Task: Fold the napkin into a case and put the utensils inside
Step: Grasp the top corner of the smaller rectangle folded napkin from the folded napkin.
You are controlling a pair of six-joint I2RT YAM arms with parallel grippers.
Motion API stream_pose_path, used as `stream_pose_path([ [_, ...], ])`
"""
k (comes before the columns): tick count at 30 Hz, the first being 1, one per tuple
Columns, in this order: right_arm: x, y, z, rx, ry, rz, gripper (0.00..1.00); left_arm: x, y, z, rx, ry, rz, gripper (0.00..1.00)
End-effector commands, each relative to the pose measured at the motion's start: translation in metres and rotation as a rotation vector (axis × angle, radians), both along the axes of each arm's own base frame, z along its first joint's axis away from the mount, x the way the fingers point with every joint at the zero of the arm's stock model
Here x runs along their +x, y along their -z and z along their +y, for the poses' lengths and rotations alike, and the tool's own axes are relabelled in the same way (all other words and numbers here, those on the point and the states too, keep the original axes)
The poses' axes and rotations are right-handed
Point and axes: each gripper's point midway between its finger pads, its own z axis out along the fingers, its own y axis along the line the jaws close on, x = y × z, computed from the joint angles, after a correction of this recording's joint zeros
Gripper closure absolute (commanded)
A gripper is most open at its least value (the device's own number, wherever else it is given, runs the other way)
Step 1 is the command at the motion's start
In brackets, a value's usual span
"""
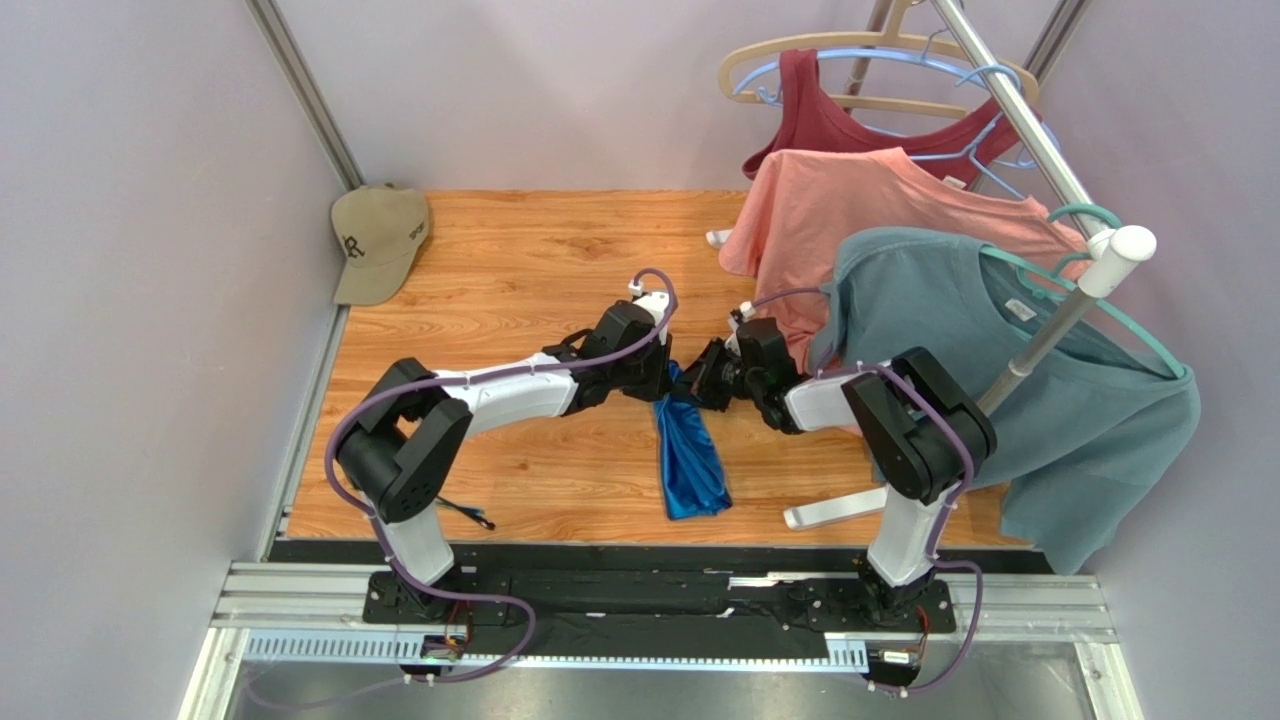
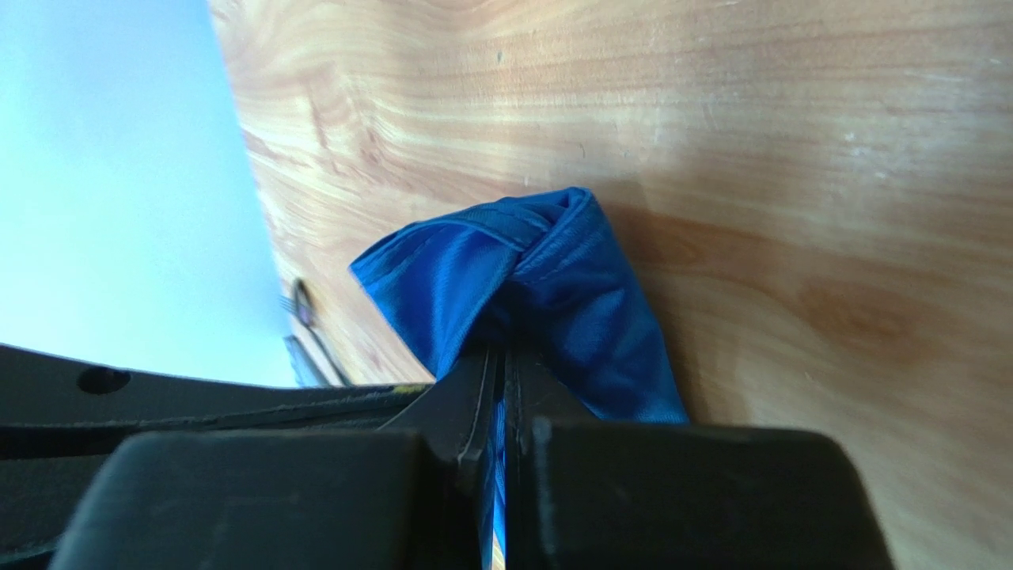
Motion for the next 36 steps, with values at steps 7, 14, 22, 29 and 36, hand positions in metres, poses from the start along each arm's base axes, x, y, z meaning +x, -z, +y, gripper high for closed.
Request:
stream_pose_path([
  [7,0.03,-0.016,0.017,0.188,0.078,-0.106,1.0,-0.01,0.005,-0.002,-0.027,0.008,0.019,1.0],
  [14,0.013,0.023,0.008,0.021,0.002,-0.047,0.88,0.004,-0.008,0.003,-0.05,0.015,0.016,0.92],
  [22,-0.005,0.045,0.009,-0.027,-0.109,0.014,0.71,0.018,-0.044,0.014,-0.132,-0.003,0.043,0.79],
  [29,-0.006,0.037,0.009,-0.068,-0.186,-0.029,0.52,0.019,-0.052,0.023,-0.185,-0.042,0.045,0.81],
  [36,-0.003,0.011,0.011,-0.034,-0.204,-0.094,0.46,0.03,-0.041,0.06,-0.188,-0.179,0.082,0.88],
])
